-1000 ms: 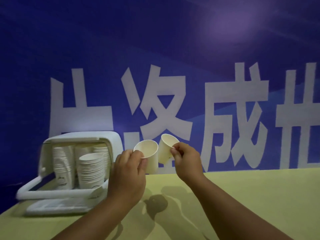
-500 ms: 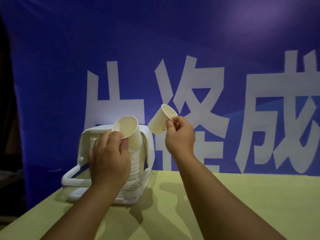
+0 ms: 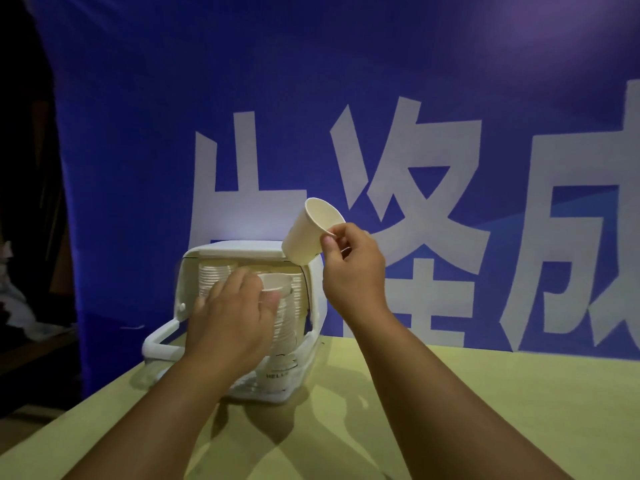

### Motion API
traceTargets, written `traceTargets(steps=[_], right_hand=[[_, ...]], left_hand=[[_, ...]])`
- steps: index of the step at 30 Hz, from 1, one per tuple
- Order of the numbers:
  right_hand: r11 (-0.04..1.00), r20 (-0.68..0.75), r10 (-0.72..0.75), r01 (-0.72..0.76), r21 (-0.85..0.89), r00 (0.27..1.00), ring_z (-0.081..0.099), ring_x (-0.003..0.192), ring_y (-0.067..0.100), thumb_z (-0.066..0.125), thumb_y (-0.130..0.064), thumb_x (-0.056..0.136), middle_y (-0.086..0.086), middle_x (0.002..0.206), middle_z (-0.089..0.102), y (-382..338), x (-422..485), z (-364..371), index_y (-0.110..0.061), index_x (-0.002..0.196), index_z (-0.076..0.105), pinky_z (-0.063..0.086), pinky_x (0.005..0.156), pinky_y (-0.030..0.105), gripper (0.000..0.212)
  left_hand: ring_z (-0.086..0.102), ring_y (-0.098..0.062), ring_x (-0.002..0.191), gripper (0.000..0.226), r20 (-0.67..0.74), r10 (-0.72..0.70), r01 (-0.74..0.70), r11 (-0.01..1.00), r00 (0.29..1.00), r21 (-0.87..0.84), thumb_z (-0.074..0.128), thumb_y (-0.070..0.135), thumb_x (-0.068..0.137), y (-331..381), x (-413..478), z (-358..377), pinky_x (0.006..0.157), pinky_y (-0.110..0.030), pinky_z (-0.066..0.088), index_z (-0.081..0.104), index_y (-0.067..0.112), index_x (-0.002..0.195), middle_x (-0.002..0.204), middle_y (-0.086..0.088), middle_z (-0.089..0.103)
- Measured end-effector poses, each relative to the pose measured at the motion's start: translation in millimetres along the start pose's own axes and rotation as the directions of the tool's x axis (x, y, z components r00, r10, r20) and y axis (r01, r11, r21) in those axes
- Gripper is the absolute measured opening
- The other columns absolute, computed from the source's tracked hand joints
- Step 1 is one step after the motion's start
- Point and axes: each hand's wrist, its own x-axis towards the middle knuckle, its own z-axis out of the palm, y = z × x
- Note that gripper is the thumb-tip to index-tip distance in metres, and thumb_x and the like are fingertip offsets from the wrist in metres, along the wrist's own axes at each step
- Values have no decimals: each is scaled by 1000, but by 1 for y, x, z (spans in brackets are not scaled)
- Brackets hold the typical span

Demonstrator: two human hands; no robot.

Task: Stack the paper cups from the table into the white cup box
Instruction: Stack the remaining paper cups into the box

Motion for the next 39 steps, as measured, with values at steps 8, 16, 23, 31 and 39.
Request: traceTargets(steps=[8,16,23,31,39], right_hand=[[977,200,-76,113,-179,977,51,90,8,55,-27,100,-7,101,53,-8,-7,5,-24,108,61,35,64,13,11],[850,353,-125,284,-445,927,50,96,15,47,-31,103,-4,109,48,-8,-12,11,-21,122,51,51,79,29,22],[795,562,-50,374,-478,826,52,95,16,51,-27,101,0,114,51,-5,-22,14,-21,117,57,54,85,35,18],[899,621,147,158,-408,770,57,98,17,46,-24,104,7,120,61,8,-28,18,-16,140,46,47,82,26,37],[924,665,180,107,-367,725,52,127,25,53,-18,101,6,146,48,11,-35,24,-23,158,9,46,88,26,72]], left_hand=[[61,-14,106,49,64,-73,89,954,995,-288,71,60,84,-2,-3,10,86,-40,57,40,43,118,117,16,59],[65,-23,116,122,-64,-119,72,865,991,-497,88,43,75,2,-9,13,91,-49,56,-8,56,148,143,2,57],[53,-23,133,108,-99,-41,0,926,994,-378,77,51,84,2,-10,17,96,-55,57,-7,65,150,158,4,41],[50,-17,128,82,-29,-59,43,914,998,-403,68,47,93,-11,-6,26,101,-46,55,24,37,160,148,7,44],[52,-20,132,72,45,-29,47,875,999,-481,67,41,92,-20,-7,23,99,-50,56,23,66,143,150,11,48]])
